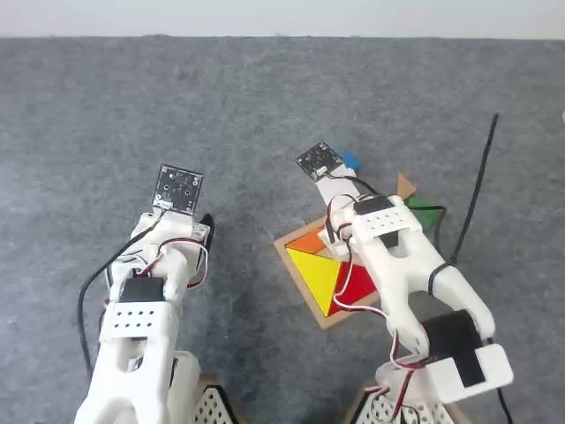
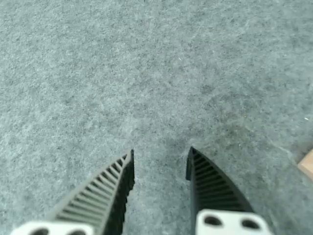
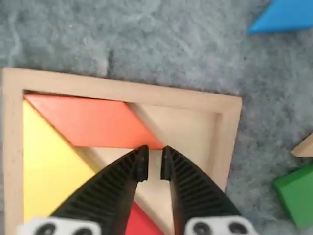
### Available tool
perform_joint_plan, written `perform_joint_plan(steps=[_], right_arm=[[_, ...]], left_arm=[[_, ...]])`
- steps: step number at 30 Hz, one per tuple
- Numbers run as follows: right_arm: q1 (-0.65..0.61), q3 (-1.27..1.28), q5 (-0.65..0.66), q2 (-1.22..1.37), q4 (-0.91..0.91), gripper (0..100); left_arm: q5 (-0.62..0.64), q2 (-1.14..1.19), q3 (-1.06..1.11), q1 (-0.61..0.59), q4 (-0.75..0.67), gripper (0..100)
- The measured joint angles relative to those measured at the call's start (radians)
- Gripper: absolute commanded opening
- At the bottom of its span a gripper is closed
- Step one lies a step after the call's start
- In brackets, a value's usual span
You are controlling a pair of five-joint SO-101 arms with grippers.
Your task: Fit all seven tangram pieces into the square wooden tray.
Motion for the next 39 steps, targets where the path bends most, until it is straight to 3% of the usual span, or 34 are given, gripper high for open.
perform_joint_plan(steps=[10, 19, 23, 27, 32, 39], right_arm=[[0.005, 0.005, 0.0, -0.364, 0.16, 14.7], [0.367, -0.106, 0.049, -0.465, 0.358, 14.8], [0.462, -0.106, 0.081, -0.367, 0.296, 19.6], [0.439, -0.132, 0.072, -0.206, 0.19, 27.9], [0.373, -0.304, 0.037, 0.052, 0.135, 28.5], [0.376, -0.571, 0.028, 0.368, 0.13, 28.5]], left_arm=[[0.0, 0.0, 0.0, 0.0, 0.0, 17], [0.0, 0.0, 0.0, 0.0, 0.0, 17], [0.0, 0.0, 0.0, 0.0, 0.0, 17], [0.0, 0.0, 0.0, 0.0, 0.0, 17], [0.0, 0.0, 0.0, 0.0, 0.0, 17], [0.0, 0.0, 0.0, 0.0, 0.0, 17]])
